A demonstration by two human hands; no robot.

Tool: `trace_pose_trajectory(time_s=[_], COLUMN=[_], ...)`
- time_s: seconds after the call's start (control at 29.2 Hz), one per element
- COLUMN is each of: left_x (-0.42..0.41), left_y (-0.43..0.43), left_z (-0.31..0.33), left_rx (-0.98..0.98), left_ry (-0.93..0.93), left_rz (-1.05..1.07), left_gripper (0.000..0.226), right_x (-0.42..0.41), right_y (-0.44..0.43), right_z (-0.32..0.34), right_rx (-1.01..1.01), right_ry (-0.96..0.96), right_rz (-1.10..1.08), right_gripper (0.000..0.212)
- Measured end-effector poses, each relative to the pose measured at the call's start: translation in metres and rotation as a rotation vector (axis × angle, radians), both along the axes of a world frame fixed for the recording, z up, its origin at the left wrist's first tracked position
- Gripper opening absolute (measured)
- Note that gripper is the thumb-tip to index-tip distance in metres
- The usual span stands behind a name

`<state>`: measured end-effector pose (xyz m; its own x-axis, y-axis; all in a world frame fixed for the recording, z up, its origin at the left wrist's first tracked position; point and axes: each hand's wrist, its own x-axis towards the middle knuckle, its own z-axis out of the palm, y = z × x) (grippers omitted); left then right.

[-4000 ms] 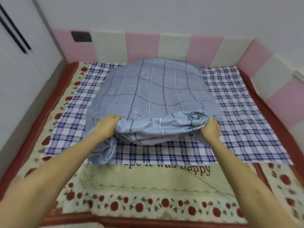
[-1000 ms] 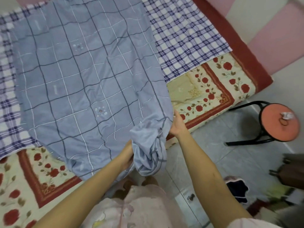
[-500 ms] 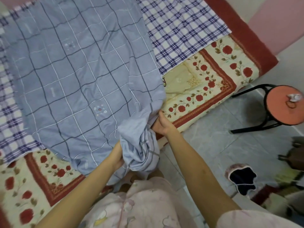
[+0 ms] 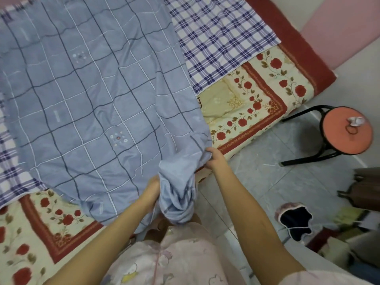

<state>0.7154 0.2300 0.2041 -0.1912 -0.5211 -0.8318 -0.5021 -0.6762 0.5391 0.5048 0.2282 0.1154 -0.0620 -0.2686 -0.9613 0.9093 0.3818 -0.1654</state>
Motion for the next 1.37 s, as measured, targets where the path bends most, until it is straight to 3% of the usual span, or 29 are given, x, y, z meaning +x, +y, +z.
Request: trace_pose_trajectory(time_s=[0.07,0.14,0.24,0.31,0.34,0.38,0.45,0.51,0.62,0.75,0.79,0.86,0.93,0.96,1.03,1.1,1.2,1.27,1.34,1.37], left_x=[-0.015,-0.04,-0.071,-0.086,-0.089,-0.095,-0.095,-0.094,-0.087,-0.079,-0.079,-0.079,-0.079,-0.079,-0.079,-0.078,-0.077,-0.077,-0.077,-0.077], left_y=[0.009,0.019,0.031,0.035,0.037,0.038,0.041,0.045,0.048,0.049,0.05,0.051,0.05,0.048,0.049,0.05,0.052,0.052,0.053,0.054], left_z=[-0.019,-0.033,-0.048,-0.056,-0.062,-0.067,-0.076,-0.076,-0.076,-0.076,-0.075,-0.073,-0.073,-0.074,-0.073,-0.072,-0.073,-0.075,-0.076,-0.076], left_rx=[-0.129,-0.198,-0.21,-0.189,-0.185,-0.182,-0.168,-0.141,-0.131,-0.11,-0.11,-0.122,-0.136,-0.134,-0.123,-0.12,-0.107,-0.113,-0.118,-0.122], left_ry=[-0.001,0.003,-0.046,-0.091,-0.112,-0.13,-0.163,-0.158,-0.166,-0.202,-0.199,-0.176,-0.154,-0.146,-0.143,-0.152,-0.154,-0.141,-0.131,-0.126], left_rz=[-0.215,-0.462,-0.697,-0.795,-0.841,-0.877,-0.917,-0.931,-0.918,-0.923,-0.915,-0.854,-0.787,-0.766,-0.746,-0.752,-0.764,-0.746,-0.734,-0.737], left_gripper=[0.011,0.032,0.055,0.048,0.04,0.034,0.034,0.05,0.064,0.055,0.06,0.068,0.062,0.056,0.049,0.055,0.057,0.054,0.058,0.057], right_x=[-0.031,-0.067,-0.112,-0.133,-0.142,-0.155,-0.171,-0.181,-0.175,-0.157,-0.153,-0.139,-0.111,-0.093,-0.067,-0.059,-0.062,-0.078,-0.102,-0.116], right_y=[0.005,0.011,0.028,0.04,0.046,0.052,0.058,0.062,0.05,0.039,0.039,0.039,0.039,0.041,0.049,0.052,0.047,0.041,0.041,0.042], right_z=[0.008,0.035,0.058,0.054,0.046,0.034,0.013,0.0,0.006,0.018,0.021,0.034,0.048,0.053,0.051,0.037,0.037,0.044,0.046,0.046], right_rx=[-0.045,-0.124,-0.201,-0.061,0.043,0.161,0.347,0.345,0.266,0.21,0.16,0.007,-0.285,-0.425,-0.611,-0.631,-0.427,-0.266,-0.229,-0.2], right_ry=[0.276,0.719,1.41,1.714,1.775,1.727,1.373,1.081,1.0,0.73,0.735,0.993,1.251,1.262,1.114,0.957,0.732,0.602,0.58,0.662], right_rz=[-0.132,-0.129,0.265,0.601,0.733,0.817,0.9,0.912,0.864,0.713,0.63,0.631,0.9,1.101,1.52,1.656,1.352,1.186,0.97,0.818], right_gripper=[0.042,0.045,0.043,0.038,0.033,0.029,0.026,0.028,0.014,0.008,0.021,0.051,0.059,0.059,0.057,0.054,0.023,0.021,0.013,0.012])
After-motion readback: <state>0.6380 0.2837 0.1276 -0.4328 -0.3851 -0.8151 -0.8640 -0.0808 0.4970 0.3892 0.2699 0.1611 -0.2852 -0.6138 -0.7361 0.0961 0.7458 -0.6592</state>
